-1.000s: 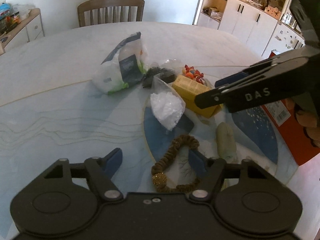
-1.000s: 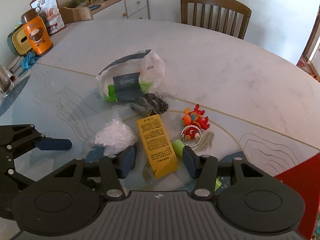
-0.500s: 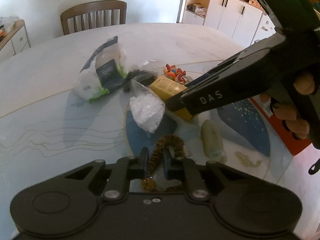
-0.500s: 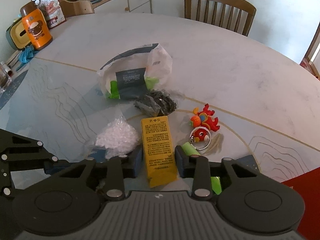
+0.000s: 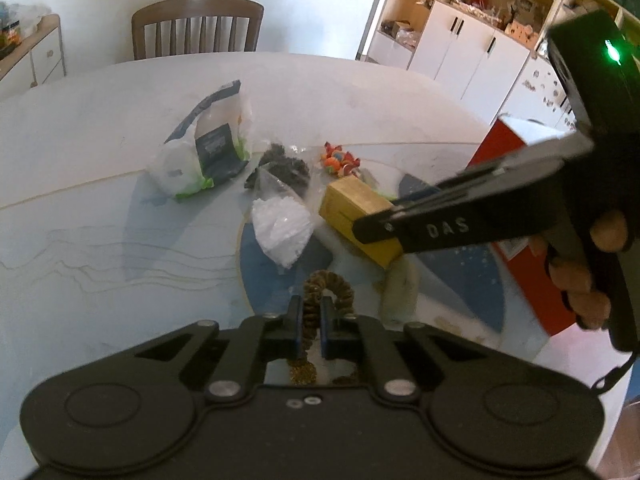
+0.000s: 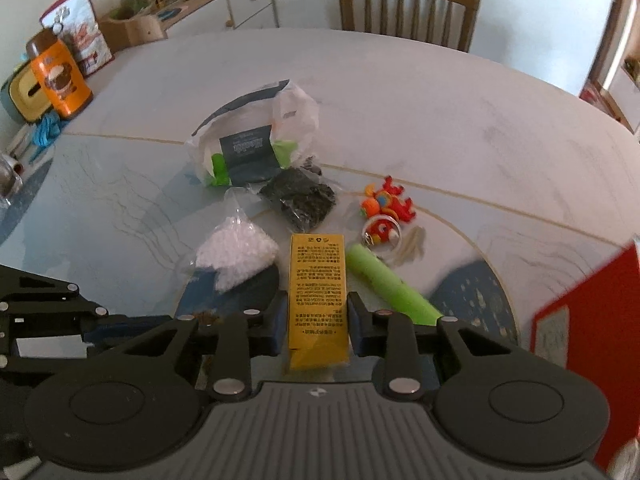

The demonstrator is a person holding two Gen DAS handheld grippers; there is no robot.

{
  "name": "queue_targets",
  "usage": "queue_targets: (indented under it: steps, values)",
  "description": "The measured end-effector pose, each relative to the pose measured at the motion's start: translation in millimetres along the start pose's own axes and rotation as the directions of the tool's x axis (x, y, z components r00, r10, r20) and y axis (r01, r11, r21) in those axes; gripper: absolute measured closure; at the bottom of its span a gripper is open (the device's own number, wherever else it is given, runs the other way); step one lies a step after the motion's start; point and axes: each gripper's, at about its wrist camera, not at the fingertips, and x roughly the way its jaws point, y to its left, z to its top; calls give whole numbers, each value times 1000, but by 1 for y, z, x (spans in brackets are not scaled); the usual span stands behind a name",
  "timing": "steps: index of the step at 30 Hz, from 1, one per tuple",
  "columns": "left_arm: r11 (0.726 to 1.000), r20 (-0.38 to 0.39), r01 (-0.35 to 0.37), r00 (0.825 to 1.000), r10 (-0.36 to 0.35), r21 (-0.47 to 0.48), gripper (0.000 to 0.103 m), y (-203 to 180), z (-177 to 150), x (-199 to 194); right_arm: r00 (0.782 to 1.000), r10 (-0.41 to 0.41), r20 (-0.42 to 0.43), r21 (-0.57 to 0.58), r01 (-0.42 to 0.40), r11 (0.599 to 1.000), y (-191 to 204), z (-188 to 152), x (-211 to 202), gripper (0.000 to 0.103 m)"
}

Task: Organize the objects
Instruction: 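Grasp the brown bead bracelet with the left tool while the right tool grasps the yellow box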

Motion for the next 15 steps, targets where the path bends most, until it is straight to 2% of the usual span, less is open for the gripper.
queue_targets:
  steps: [10,15]
  values:
    - [999,41,35,999,-33,-40,98,-18,5,-30,998,41,56,78,-46,996,-4,-24,-60,74]
    - [999,77,47,996,-45,-25,98,-35,7,-48,995,47,85,109,-56,992,-7,-37,-93,74]
